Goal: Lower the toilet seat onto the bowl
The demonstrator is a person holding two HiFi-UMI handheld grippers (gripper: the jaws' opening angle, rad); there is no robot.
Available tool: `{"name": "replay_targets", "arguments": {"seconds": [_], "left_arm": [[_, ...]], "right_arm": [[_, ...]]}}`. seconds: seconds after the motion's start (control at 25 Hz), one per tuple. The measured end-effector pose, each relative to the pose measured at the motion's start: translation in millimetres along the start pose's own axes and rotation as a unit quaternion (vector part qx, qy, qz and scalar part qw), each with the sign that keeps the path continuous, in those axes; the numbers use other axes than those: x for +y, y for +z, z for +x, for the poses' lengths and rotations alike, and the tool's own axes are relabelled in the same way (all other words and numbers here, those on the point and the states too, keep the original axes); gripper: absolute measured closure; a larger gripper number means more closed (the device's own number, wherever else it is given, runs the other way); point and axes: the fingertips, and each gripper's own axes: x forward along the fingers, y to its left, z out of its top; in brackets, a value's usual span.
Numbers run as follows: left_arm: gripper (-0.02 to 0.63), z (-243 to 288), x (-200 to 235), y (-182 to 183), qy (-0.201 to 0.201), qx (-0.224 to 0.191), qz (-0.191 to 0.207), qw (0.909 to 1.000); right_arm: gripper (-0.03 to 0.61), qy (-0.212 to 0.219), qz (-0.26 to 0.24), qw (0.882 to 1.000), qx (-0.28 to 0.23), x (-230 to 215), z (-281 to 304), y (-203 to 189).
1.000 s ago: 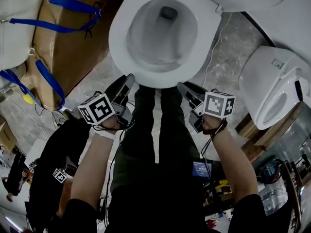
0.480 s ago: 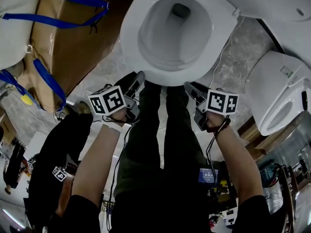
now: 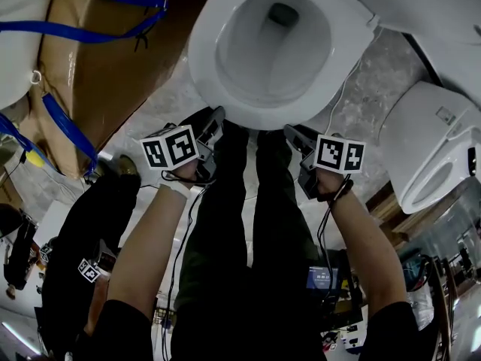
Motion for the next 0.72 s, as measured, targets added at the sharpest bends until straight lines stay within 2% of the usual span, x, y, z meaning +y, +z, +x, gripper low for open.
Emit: {"name": "replay_targets", "arguments": {"seconds": [0.16, 0.32, 0.56, 0.72], "left_arm": [[0.508, 5, 3, 0, 0.004, 0.004, -0.001, 1.0000], [0.508, 8, 8, -1, 0.011, 0.005, -0.019, 0.9997], [0.508, 5, 11, -3, 0.042, -0.009, -0.026, 0.9987], [0.508, -7, -1, -1, 0.036, -0.020, -0.045, 0.9981]], "right_arm": [[0.440, -0.001, 0.007, 1.000, -0.002, -3, 3, 1], [0.440, 0.003, 0.023, 1.000, -0.008, -3, -1, -1], [0.440, 0.013, 0.039, 0.999, -0.023, 2, -13, 3], [0.440, 0.027, 0.052, 0.998, -0.040, 14, -25, 11]]}}
